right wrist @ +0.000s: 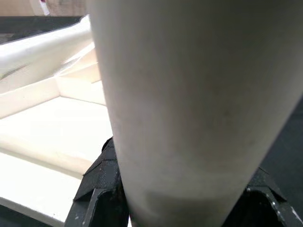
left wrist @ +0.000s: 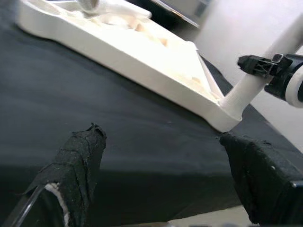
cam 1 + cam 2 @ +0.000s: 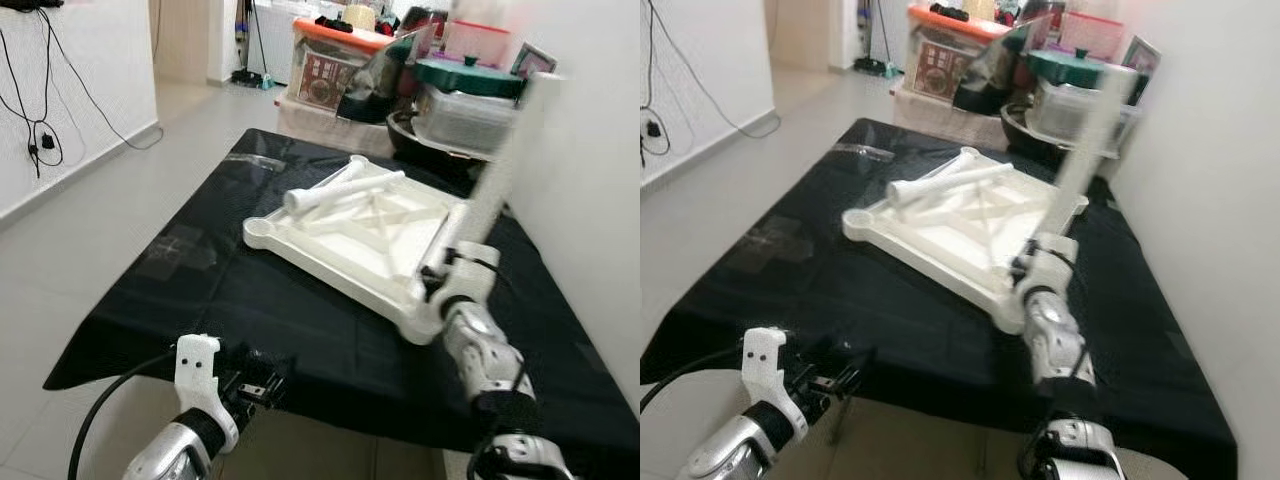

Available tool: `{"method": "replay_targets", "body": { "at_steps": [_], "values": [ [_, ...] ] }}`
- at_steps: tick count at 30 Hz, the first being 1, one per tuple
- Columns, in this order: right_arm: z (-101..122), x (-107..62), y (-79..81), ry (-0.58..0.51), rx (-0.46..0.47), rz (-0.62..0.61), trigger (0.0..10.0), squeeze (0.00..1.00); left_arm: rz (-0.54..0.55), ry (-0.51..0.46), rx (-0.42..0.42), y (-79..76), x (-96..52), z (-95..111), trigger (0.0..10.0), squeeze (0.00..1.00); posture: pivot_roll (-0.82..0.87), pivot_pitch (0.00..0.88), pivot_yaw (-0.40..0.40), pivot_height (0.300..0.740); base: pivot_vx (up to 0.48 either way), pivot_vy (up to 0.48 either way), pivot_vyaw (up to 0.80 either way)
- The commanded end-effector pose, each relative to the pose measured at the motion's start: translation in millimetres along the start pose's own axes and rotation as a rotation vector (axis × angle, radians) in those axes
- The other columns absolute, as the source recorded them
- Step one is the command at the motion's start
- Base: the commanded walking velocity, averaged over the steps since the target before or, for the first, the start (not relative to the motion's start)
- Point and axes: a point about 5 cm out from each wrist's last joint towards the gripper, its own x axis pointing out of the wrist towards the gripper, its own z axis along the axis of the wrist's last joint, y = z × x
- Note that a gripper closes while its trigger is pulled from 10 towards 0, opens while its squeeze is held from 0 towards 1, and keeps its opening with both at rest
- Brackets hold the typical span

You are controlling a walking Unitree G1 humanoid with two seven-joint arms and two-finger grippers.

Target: Building children table

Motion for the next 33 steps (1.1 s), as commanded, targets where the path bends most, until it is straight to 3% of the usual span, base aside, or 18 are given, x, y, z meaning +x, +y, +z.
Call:
{"method": "replay_targets", "body": {
  "at_steps": [1,2,3,6,8,11,14,16,20,22,24,28,29,31,33],
  "values": [
    [-12,-5.8,7.5,0.045,-0.003,0.079,10.0,0.00,-0.018,0.002,-0.008,-4.0,2.1,-2,10.0,0.00,0.12,0.000,-0.179,0.740,0.000,0.000,0.00],
    [-10,-8.4,11.6,0.015,-0.010,0.120,10.0,0.62,-0.019,0.003,-0.009,-4.1,2.1,-2,10.0,0.00,0.12,0.000,-0.179,0.740,0.000,0.000,0.00],
    [-6,-7.8,7.1,-0.012,-0.021,0.116,10.0,1.00,-0.019,0.004,-0.010,-3.6,2.1,-2,10.0,0.00,0.13,0.000,-0.182,0.740,0.000,0.000,0.00],
    [-4,-6.7,3.2,-0.026,-0.029,0.093,10.0,1.00,-0.018,0.004,-0.010,-3.3,2.2,-2,10.0,0.00,0.13,0.000,-0.182,0.740,0.000,0.000,0.00],
    [6,-0.1,-17.7,-0.056,-0.030,0.002,10.0,1.00,-0.015,-0.001,-0.010,-1.9,2.6,0,10.0,0.00,0.13,0.000,-0.187,0.740,0.000,0.000,0.00],
    [19,-2.2,-26.7,-0.107,-0.021,-0.021,10.0,1.00,-0.013,-0.003,-0.009,-0.3,1.9,1,10.0,0.00,0.12,0.000,-0.186,0.740,0.000,0.000,0.00],
    [22,-6.7,-25.7,-0.123,-0.017,0.000,10.0,1.00,-0.013,-0.003,-0.007,0.3,1.6,1,10.0,0.00,0.12,0.000,-0.186,0.740,0.000,0.000,0.00],
    [21,-28.3,-19.3,-0.135,-0.039,0.061,10.0,1.00,-0.014,0.000,-0.002,2.1,0.9,1,10.0,0.00,0.10,0.000,-0.178,0.740,0.000,0.000,0.00],
    [20,-37.1,-16.9,-0.134,-0.050,0.081,10.0,1.00,-0.015,0.001,-0.001,2.6,0.7,1,10.0,0.00,0.10,0.000,-0.176,0.740,0.000,0.000,0.00],
    [13,-62.7,-7.0,-0.105,-0.048,0.180,10.0,1.00,-0.019,0.006,-0.001,3.3,0.0,1,10.0,0.00,0.08,0.000,-0.157,0.740,0.000,0.000,0.00],
    [3,-79.7,5.3,-0.007,-0.066,0.382,10.0,1.00,-0.023,0.009,-0.002,3.7,1.0,1,10.0,0.00,0.07,0.000,-0.146,0.740,0.000,0.000,0.00],
    [0,-83.2,8.3,0.031,-0.080,0.455,10.0,1.00,-0.024,0.009,-0.003,3.6,1.4,1,10.0,0.00,0.07,0.000,-0.146,0.740,0.000,0.000,0.00],
    [-2,-86.8,9.9,0.063,-0.138,0.561,10.0,1.00,-0.025,0.009,-0.004,3.4,2.0,1,10.0,0.00,0.07,0.000,-0.148,0.740,0.000,0.000,0.00],
    [-2,-86.8,9.9,0.063,-0.138,0.561,10.0,1.00,-0.025,0.009,-0.004,3.4,2.0,1,10.0,0.00,0.07,0.000,-0.148,0.740,0.000,0.000,0.00],
    [-1,-87.6,12.4,0.079,-0.238,0.692,10.0,1.00,-0.027,0.007,-0.004,2.9,3.0,1,10.0,0.00,0.07,0.000,-0.151,0.740,0.000,0.000,0.00]
  ]
}}
